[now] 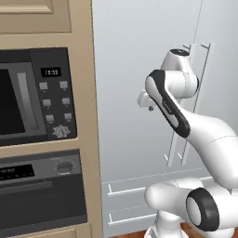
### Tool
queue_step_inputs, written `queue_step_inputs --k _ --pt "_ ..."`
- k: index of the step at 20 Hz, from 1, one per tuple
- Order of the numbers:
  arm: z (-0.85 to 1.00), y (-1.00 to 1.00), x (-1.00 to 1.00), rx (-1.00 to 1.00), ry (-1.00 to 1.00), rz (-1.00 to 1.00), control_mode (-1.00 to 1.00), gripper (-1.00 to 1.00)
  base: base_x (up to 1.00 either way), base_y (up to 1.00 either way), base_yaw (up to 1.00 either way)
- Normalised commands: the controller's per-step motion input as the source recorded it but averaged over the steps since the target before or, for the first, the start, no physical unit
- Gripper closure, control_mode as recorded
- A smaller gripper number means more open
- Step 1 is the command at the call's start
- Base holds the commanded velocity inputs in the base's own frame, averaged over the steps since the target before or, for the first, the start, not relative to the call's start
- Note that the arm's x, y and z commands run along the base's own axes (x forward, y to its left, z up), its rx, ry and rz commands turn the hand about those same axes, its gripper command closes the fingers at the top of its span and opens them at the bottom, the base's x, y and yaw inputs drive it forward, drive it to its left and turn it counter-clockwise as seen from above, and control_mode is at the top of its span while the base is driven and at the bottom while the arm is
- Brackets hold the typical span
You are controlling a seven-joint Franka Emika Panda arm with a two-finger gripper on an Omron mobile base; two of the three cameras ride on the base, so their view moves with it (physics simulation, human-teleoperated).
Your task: Open the fridge, grab two sodas, and place both sodas inside the bowl with ice on the dining counter.
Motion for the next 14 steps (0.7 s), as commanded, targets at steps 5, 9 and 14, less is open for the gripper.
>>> queue_step_inputs --k 5,9,14 --pt "0.00 0.00 0.00 0.00 0.00 0.00 1.00 -1.00 -0.23 -0.06 -0.01" --pt "0.00 0.00 0.00 0.00 0.00 0.00 1.00 -1.00 -0.48 -0.30 -0.06" --pt "0.00 0.00 0.00 0.00 0.00 0.00 1.00 -1.00 -0.52 -0.51 -0.07"
